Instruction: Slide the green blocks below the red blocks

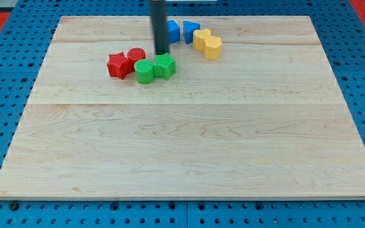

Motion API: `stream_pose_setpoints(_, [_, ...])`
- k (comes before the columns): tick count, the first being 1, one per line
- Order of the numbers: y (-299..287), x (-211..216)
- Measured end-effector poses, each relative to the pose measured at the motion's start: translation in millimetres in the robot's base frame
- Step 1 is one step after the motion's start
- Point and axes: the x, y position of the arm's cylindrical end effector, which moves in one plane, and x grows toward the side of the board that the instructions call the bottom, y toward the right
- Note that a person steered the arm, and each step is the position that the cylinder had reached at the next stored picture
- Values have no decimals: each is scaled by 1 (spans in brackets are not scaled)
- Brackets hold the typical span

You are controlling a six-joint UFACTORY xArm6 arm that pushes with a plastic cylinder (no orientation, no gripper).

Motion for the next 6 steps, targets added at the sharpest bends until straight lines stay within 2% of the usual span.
stream_pose_setpoints(1, [34, 9])
stream_pose_setpoints(2, [-4, 47])
stream_pose_setpoints(3, [-28, 49])
stream_pose_setpoints(4, [0, 48])
stream_pose_setpoints(5, [10, 23])
stream_pose_setpoints(6, [-23, 7])
